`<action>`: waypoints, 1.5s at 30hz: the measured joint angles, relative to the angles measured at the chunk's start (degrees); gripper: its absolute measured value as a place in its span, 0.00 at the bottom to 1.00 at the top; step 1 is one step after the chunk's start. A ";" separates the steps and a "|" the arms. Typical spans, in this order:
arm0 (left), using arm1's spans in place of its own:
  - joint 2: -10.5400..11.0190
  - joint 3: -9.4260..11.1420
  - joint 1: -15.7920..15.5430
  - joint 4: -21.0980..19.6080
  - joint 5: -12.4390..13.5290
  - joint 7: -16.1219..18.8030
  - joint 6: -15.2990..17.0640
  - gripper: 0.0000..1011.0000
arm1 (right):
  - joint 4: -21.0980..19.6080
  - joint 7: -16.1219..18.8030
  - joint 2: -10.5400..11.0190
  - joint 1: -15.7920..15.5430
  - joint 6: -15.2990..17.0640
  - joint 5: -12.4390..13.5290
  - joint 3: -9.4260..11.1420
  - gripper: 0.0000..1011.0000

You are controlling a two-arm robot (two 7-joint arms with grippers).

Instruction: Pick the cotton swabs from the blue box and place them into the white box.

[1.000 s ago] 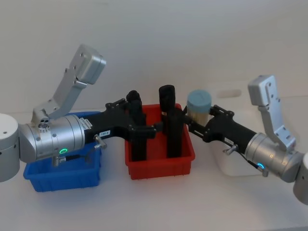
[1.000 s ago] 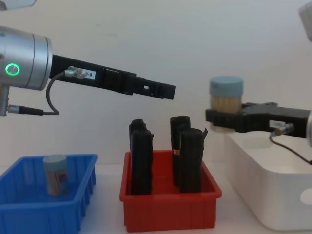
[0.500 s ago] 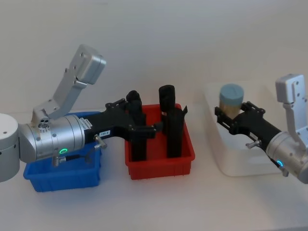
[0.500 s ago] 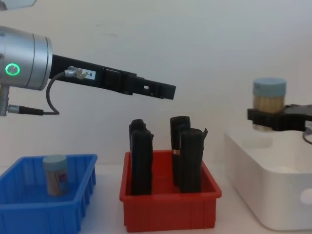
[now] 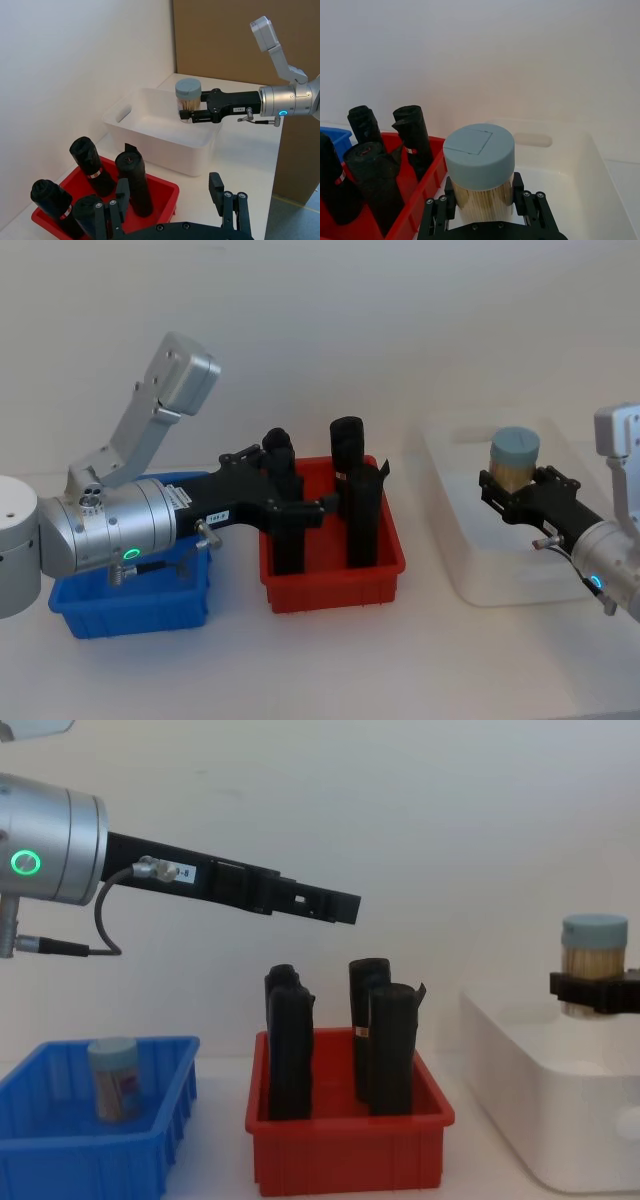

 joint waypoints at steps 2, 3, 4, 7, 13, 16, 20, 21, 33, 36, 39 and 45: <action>0.00 0.00 0.00 0.00 0.00 0.00 0.00 0.99 | 0.37 -0.07 -0.08 0.15 0.33 0.24 0.03 0.64; 0.00 0.00 0.00 0.00 0.00 0.00 0.00 0.99 | 0.76 -0.13 -0.16 0.32 0.67 0.49 0.04 0.64; 0.00 0.00 0.00 0.00 0.00 0.00 0.00 0.99 | 0.97 -0.15 -0.21 0.41 0.78 0.59 0.05 0.64; 0.00 0.00 0.00 0.00 0.00 0.00 0.00 0.99 | 1.66 -0.19 -0.36 0.71 1.20 0.95 0.07 0.64; 0.00 0.00 0.00 0.00 0.00 0.00 0.00 0.99 | 2.51 -0.20 -0.54 1.07 1.69 1.37 0.09 0.64; 0.00 0.00 0.00 0.00 0.00 0.00 0.00 0.99 | 2.92 -0.21 -0.63 1.27 1.87 1.54 0.14 0.70; 0.00 0.00 0.00 0.00 0.00 0.00 0.00 0.99 | 3.21 -0.17 -0.66 1.39 1.91 1.66 0.20 0.82; 0.00 0.00 0.00 0.00 0.00 0.00 0.00 0.99 | 3.23 -0.15 -0.67 1.40 1.91 1.68 0.21 0.84; 0.00 0.00 0.00 0.00 0.00 0.00 0.00 0.99 | 3.17 0.20 -0.62 1.36 0.43 1.58 0.33 0.99; 0.00 0.00 0.00 0.00 -0.01 0.00 0.00 0.99 | 2.88 0.28 -0.57 1.22 -0.29 1.35 0.35 0.99; 0.00 0.00 0.00 0.00 -0.01 0.00 0.00 0.99 | 2.50 0.35 -0.49 1.05 -1.06 1.06 0.37 0.99; 0.00 0.00 0.00 0.00 -0.01 0.00 0.00 0.99 | 1.63 0.45 -0.35 0.72 -2.19 0.41 0.39 0.99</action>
